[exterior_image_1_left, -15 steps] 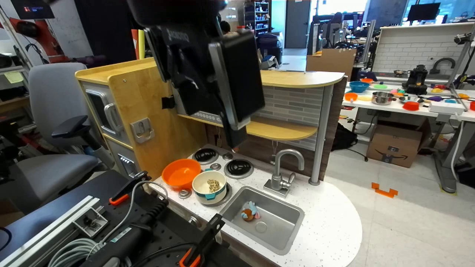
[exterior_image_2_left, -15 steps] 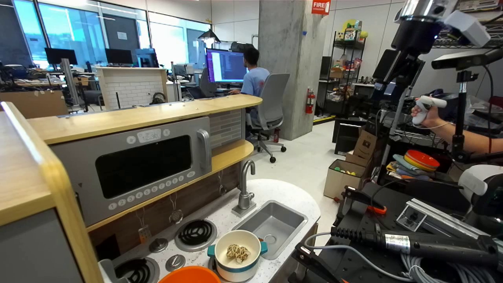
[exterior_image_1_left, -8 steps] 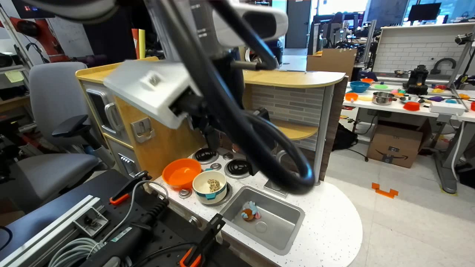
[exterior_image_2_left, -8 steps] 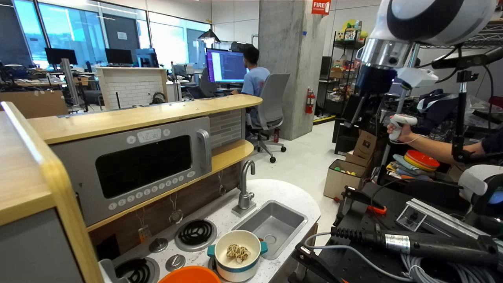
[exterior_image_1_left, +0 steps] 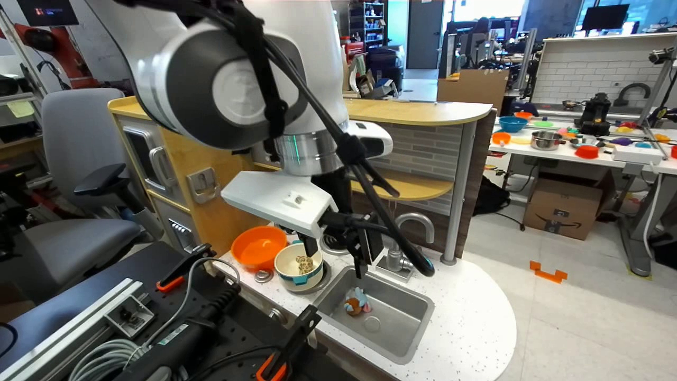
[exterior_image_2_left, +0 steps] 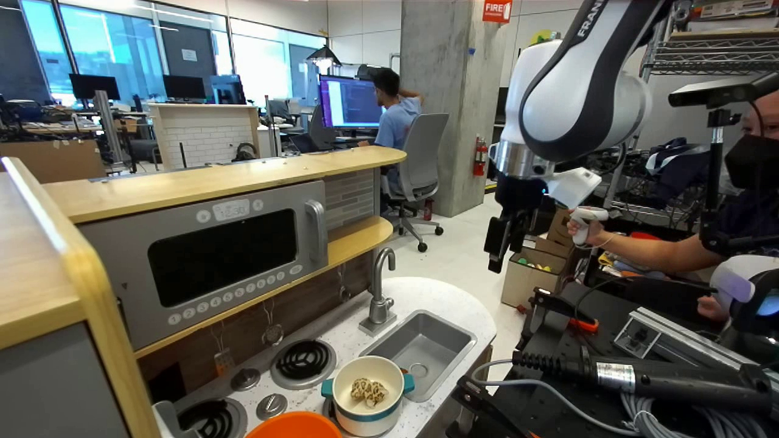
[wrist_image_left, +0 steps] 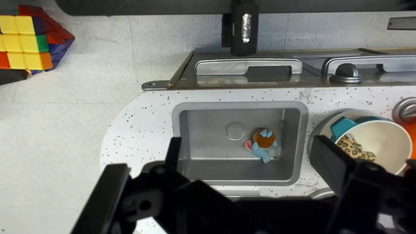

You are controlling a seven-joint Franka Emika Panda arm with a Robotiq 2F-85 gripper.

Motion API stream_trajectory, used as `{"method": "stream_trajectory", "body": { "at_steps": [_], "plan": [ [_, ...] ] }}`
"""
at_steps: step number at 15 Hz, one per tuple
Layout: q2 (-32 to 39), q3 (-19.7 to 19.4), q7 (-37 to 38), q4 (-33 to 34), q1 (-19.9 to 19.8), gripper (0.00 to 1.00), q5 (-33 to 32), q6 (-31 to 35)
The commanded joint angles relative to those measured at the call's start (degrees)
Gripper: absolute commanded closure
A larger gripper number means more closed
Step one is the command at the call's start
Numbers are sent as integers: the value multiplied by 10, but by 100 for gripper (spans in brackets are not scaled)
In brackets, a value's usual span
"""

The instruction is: Pick up the plush toy in the sink and put it in the orange bowl

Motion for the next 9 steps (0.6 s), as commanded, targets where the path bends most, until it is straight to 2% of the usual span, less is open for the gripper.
{"method": "stream_trajectory", "body": {
  "at_steps": [1,9],
  "plan": [
    [121,25,-6,88,-2,0,-15,15],
    [329,45,3,271,15,0,-27,-10]
  ]
}}
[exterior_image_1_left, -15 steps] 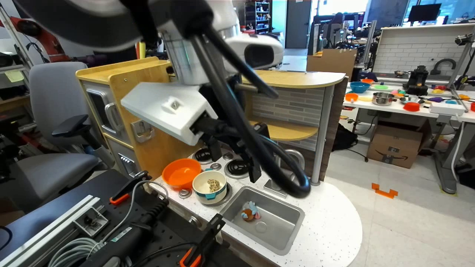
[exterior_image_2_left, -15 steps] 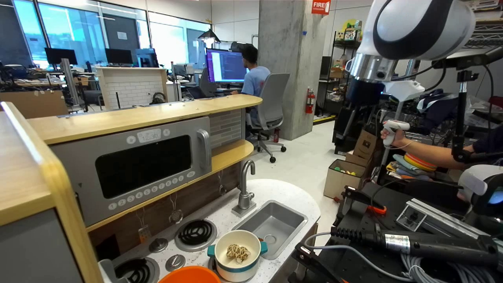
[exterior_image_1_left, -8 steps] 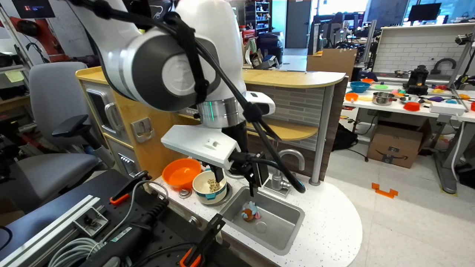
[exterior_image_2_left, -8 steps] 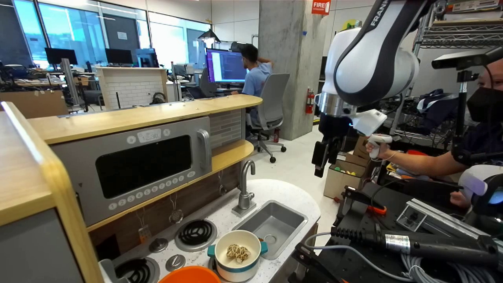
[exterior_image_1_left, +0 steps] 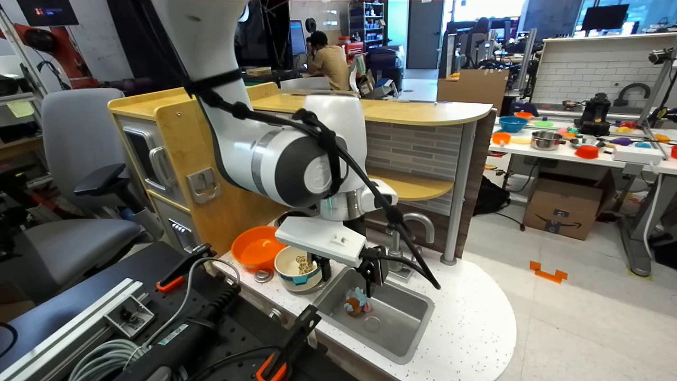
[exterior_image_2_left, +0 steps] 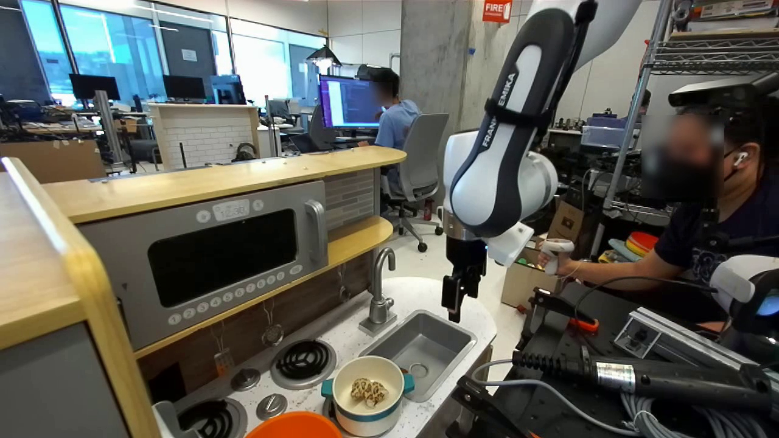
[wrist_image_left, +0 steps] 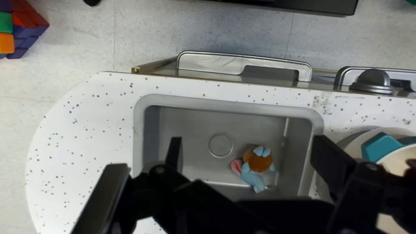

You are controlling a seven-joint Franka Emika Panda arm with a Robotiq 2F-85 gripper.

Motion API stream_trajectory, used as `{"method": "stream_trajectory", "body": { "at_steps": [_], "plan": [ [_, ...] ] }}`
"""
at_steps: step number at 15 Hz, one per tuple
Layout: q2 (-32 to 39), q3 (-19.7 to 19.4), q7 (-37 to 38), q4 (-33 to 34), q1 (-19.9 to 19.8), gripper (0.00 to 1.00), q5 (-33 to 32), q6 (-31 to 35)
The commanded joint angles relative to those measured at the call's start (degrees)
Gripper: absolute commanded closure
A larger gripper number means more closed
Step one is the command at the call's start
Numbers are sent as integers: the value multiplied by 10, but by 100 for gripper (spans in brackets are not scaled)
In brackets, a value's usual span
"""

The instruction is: Pick up the plush toy in the sink and put it in the orange bowl

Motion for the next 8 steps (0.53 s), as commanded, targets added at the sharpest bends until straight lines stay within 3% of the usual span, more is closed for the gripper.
{"method": "stream_trajectory", "body": {
  "at_steps": [1,8],
  "plan": [
    [98,7,1,94,11,0,-21,-10],
    [209,29,-32,217,28,0,-50,-30]
  ]
}}
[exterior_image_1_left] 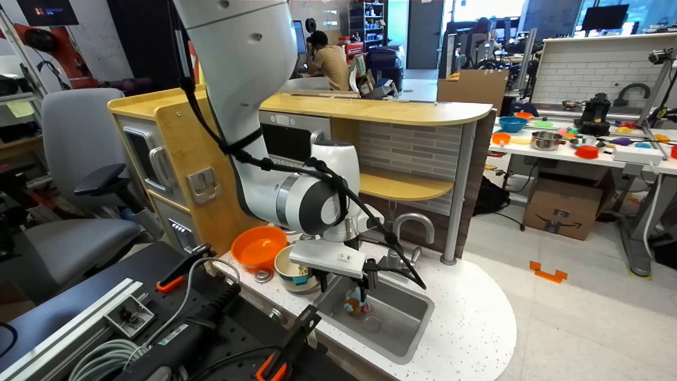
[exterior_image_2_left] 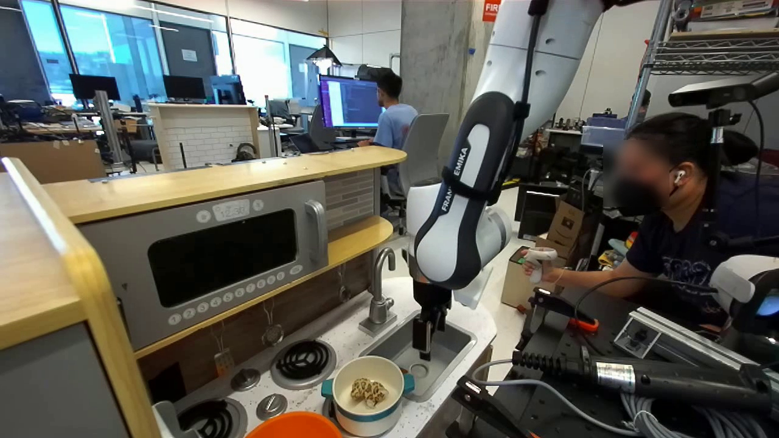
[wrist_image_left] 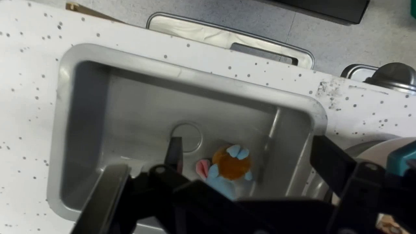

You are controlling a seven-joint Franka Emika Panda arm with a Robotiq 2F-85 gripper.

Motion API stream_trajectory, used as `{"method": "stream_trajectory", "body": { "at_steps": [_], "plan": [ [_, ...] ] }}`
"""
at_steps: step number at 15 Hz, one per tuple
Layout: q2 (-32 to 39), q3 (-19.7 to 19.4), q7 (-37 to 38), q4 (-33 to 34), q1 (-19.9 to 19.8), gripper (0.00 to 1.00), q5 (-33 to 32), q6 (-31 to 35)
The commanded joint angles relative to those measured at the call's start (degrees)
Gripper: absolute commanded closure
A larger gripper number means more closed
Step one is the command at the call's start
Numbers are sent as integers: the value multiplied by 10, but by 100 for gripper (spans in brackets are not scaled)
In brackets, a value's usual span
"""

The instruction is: Pick up the plush toy in the sink and put it in the orange bowl

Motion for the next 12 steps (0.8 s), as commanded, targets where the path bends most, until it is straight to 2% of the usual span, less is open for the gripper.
{"method": "stream_trajectory", "body": {
  "at_steps": [1,7,12],
  "plan": [
    [53,10,-28,77,0,0,-30,-29],
    [103,13,-93,153,-18,0,-59,-63],
    [157,11,-114,207,-18,0,-69,-97]
  ]
}}
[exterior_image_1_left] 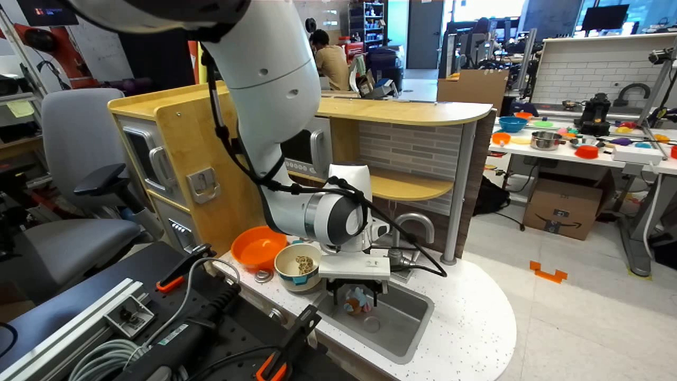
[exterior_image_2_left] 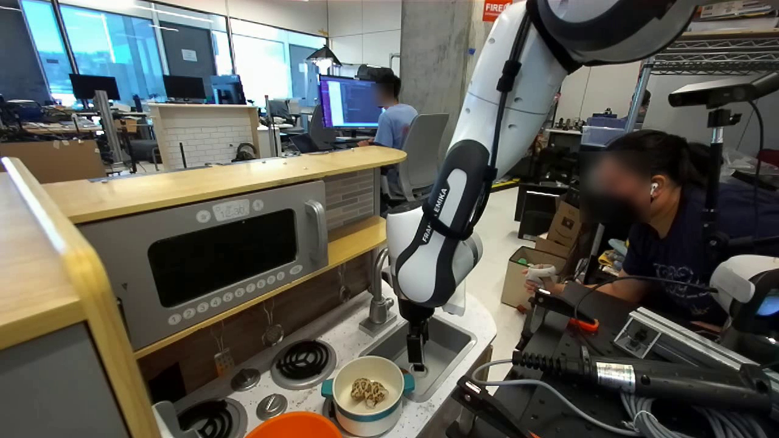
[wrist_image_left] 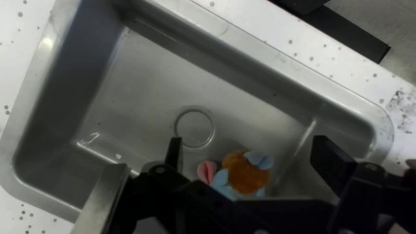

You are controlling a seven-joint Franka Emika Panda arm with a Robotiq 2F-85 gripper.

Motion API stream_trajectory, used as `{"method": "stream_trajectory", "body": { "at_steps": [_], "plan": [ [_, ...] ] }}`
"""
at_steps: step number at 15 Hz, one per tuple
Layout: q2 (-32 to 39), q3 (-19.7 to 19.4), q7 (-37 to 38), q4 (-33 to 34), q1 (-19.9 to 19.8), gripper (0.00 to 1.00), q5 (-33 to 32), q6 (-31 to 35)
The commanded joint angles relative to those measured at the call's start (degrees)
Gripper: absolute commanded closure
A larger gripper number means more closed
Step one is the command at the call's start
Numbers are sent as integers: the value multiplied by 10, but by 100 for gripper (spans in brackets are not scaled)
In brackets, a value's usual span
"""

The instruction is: Pick up the plush toy in the sink and put it in the orange bowl

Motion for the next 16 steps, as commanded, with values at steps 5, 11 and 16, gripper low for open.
{"method": "stream_trajectory", "body": {
  "at_steps": [5,11,16],
  "plan": [
    [103,5,-21,122,-5,0,-19,-53],
    [117,26,-39,166,-10,0,-16,-34],
    [127,37,-50,183,-8,0,-16,-36]
  ]
}}
